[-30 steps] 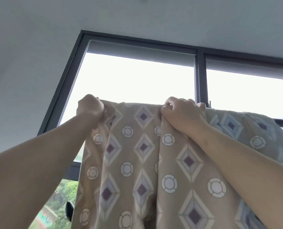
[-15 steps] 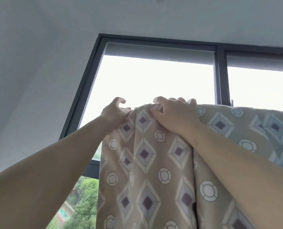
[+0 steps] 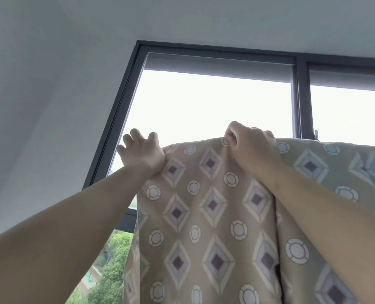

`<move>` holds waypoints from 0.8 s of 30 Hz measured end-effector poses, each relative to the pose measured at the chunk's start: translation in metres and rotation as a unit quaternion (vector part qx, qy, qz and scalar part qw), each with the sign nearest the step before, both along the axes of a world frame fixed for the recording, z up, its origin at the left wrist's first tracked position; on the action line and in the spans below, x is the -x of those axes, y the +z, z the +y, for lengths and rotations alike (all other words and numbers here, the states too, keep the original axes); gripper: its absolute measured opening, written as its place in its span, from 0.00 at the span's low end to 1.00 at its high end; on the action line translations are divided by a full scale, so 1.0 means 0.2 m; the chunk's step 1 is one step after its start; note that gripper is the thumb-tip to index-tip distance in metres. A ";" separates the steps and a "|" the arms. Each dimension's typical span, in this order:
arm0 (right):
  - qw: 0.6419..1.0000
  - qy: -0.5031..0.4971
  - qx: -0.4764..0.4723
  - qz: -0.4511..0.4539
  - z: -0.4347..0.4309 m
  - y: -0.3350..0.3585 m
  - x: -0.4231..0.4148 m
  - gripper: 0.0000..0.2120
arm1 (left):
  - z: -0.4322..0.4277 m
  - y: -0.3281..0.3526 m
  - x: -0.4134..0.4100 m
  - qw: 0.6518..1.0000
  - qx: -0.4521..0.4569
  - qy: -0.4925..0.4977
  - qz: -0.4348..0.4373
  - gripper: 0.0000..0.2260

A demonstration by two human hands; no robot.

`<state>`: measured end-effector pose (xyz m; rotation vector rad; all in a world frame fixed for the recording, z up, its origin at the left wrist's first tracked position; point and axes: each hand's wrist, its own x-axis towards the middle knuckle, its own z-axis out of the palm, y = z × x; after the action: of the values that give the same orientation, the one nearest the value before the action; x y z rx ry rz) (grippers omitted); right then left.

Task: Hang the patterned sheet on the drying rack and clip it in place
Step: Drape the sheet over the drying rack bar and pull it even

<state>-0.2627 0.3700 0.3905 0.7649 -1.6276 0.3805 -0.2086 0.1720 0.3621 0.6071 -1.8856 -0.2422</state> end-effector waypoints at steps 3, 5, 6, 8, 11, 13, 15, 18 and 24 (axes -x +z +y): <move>1.000 -0.005 -0.026 0.014 0.01 -0.03 -0.01 0.11 | 0.12 0.01 0.02 0.987 0.113 -0.036 0.111 0.14; 0.999 -0.010 -0.046 0.011 0.02 -0.03 -0.02 0.13 | 0.24 0.05 0.05 0.973 0.161 -0.142 0.080 0.15; 0.999 -0.015 -0.052 0.006 0.02 -0.03 -0.03 0.14 | 0.30 0.06 0.07 0.966 0.152 -0.205 0.039 0.15; 0.998 -0.031 -0.053 -0.002 0.05 -0.01 -0.03 0.14 | 0.36 0.06 0.08 0.945 0.101 -0.310 0.003 0.14; 0.995 -0.086 -0.047 0.005 0.11 0.00 -0.03 0.13 | 0.34 0.05 0.10 0.931 0.109 -0.342 0.064 0.16; 0.992 -0.117 -0.038 0.009 0.15 0.01 -0.02 0.13 | 0.32 0.05 0.11 0.934 0.151 -0.308 0.104 0.17; 0.991 -0.128 -0.038 0.014 0.15 0.01 -0.01 0.12 | 0.30 0.07 0.11 0.941 0.196 -0.249 0.121 0.16; 0.992 -0.121 -0.041 0.013 0.12 0.01 -0.02 0.12 | 0.26 0.08 0.10 0.953 0.230 -0.162 0.115 0.15; 0.990 -0.124 -0.056 0.032 0.10 0.01 -0.03 0.14 | 0.00 0.08 0.02 0.974 0.206 -0.066 0.067 0.18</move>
<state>-0.2561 0.3900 0.3919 0.6419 -1.6703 0.0856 -0.2121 0.1725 0.3784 0.1777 -1.7772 0.0263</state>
